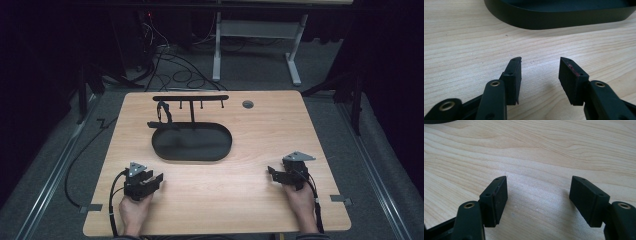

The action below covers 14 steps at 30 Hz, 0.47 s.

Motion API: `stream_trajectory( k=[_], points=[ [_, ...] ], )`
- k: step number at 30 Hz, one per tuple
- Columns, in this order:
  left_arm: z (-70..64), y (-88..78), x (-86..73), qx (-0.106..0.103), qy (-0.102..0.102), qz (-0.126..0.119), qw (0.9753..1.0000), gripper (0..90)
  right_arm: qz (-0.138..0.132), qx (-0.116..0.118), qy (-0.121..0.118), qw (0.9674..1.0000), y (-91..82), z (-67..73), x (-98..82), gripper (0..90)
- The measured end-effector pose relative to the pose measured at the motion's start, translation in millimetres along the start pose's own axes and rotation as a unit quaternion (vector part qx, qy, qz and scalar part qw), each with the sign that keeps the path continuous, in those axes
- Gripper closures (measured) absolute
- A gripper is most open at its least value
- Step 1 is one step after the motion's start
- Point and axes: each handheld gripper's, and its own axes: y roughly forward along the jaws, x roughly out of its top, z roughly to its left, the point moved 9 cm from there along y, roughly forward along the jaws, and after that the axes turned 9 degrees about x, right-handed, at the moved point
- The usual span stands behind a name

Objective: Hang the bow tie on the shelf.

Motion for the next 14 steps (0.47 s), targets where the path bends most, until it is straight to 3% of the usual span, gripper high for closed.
stream_trajectory(
  k=[3,8,14],
  points=[
    [-1.8,3.8,-1.0,0.017,0.025,-0.009,0.9995,51.5,0.0,0.0,0.0,1.0,0.0,0.0,0.0,32.3],
    [-6.8,6.6,-1.1,0.036,0.05,-0.012,0.998,46.0,0.0,0.0,0.0,1.0,0.0,0.0,0.0,32.3],
    [-7.1,6.7,-1.1,0.034,0.049,-0.012,0.9981,44.1,0.0,0.001,0.0,1.0,-0.2,-0.1,-0.1,32.3]
  ],
)
